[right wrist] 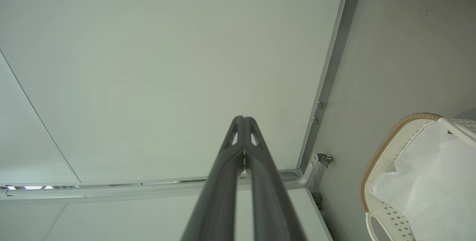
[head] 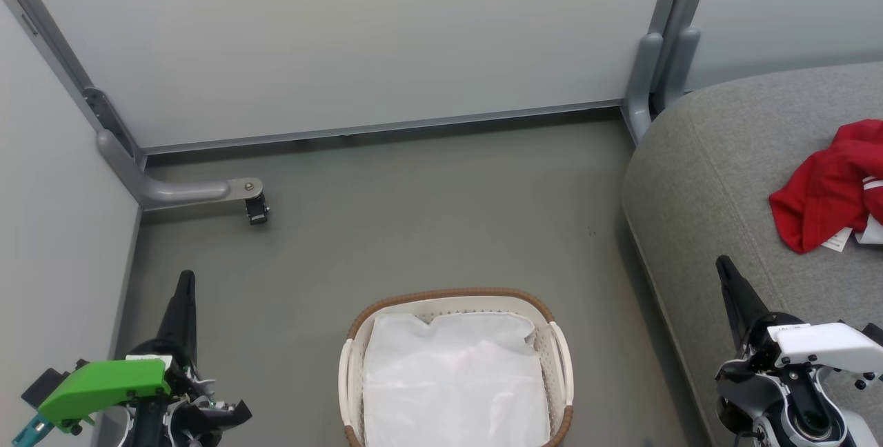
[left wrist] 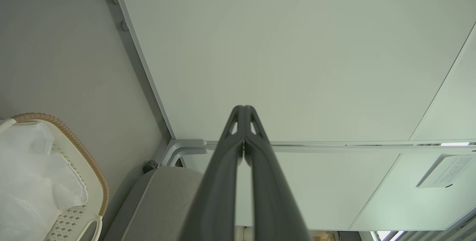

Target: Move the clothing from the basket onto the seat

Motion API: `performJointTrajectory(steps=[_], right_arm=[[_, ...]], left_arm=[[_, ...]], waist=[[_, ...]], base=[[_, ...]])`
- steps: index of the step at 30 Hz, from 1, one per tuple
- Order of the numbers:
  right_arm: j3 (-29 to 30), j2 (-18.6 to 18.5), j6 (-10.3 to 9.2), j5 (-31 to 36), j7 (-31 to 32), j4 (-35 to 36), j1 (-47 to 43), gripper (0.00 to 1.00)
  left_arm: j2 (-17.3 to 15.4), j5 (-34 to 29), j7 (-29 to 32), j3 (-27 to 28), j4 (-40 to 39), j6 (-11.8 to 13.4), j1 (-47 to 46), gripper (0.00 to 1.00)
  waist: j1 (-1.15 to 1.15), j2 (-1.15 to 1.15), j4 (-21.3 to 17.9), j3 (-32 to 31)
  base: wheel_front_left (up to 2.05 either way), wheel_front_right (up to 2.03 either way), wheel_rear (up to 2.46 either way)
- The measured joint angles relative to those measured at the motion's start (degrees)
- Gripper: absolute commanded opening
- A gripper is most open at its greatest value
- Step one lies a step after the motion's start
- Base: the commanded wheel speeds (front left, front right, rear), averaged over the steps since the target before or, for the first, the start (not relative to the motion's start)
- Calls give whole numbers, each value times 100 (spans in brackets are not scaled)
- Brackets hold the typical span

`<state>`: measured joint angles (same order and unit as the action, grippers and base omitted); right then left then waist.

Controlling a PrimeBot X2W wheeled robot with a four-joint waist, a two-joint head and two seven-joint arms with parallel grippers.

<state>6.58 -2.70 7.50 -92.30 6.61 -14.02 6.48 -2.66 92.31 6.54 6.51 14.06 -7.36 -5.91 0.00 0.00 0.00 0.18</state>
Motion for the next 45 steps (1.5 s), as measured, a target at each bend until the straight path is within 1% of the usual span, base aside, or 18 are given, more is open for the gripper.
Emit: performJointTrajectory(steps=[45], right_arm=[[0, 0, 0, 0, 0, 0, 0, 0]], left_arm=[[0, 0, 0, 0, -1, -1, 0, 0]], waist=[[0, 0, 0, 0]], base=[[0, 0, 0]])
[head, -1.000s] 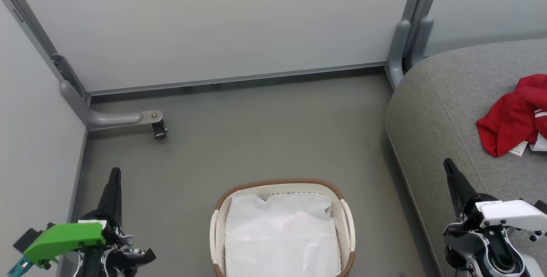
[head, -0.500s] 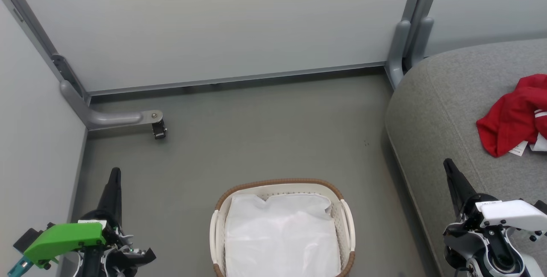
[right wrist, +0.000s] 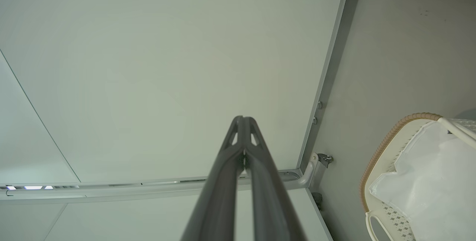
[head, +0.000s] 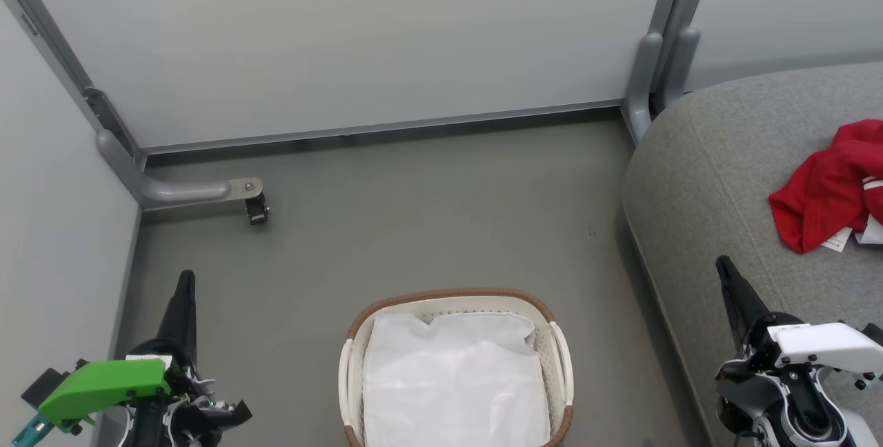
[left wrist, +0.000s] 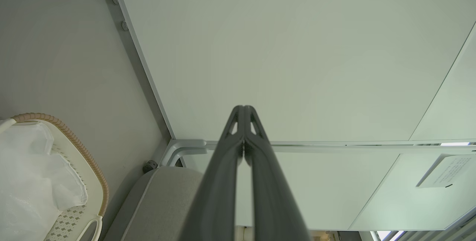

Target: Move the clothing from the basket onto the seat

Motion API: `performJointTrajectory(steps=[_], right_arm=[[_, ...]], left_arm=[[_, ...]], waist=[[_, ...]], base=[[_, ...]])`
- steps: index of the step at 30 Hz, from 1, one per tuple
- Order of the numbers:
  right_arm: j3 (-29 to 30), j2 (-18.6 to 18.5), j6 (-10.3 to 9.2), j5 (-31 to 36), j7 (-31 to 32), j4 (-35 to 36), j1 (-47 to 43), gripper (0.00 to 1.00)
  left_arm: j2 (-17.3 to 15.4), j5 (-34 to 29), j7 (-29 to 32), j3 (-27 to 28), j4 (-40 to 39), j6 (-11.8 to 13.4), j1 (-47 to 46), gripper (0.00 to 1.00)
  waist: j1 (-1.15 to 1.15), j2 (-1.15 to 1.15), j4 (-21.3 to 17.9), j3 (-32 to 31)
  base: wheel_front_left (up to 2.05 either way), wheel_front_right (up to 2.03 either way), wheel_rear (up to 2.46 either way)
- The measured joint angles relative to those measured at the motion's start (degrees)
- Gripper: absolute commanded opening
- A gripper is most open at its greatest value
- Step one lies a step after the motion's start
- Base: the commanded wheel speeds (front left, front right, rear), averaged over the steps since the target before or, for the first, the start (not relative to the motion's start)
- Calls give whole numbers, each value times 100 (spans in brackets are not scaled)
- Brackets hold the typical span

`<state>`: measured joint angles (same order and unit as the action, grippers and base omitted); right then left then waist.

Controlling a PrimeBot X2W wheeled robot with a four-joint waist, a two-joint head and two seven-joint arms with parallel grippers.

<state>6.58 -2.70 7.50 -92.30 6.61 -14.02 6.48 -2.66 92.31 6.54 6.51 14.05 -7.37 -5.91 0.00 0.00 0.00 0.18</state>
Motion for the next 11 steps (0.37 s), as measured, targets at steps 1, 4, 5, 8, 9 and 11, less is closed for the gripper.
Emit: performJointTrajectory(steps=[1, 4, 5, 8, 9, 11], right_arm=[[0, 0, 0, 0, 0, 0, 0, 0], [0, 0, 0, 0, 0, 0, 0, 0], [0, 0, 0, 0, 0, 0, 0, 0], [0, 0, 0, 0, 0, 0, 0, 0], [0, 0, 0, 0, 0, 0, 0, 0], [0, 0, 0, 0, 0, 0, 0, 0]], left_arm=[[0, 0, 0, 0, 0, 0, 0, 0], [0, 0, 0, 0, 0, 0, 0, 0], [0, 0, 0, 0, 0, 0, 0, 0], [0, 0, 0, 0, 0, 0, 0, 0], [0, 0, 0, 0, 0, 0, 0, 0], [0, 0, 0, 0, 0, -1, 0, 0]], waist=[[0, 0, 0, 0], [0, 0, 0, 0], [0, 0, 0, 0], [0, 0, 0, 0], [0, 0, 0, 0], [0, 0, 0, 0]], base=[[0, 0, 0], [0, 0, 0], [0, 0, 0], [0, 0, 0], [0, 0, 0], [0, 0, 0]])
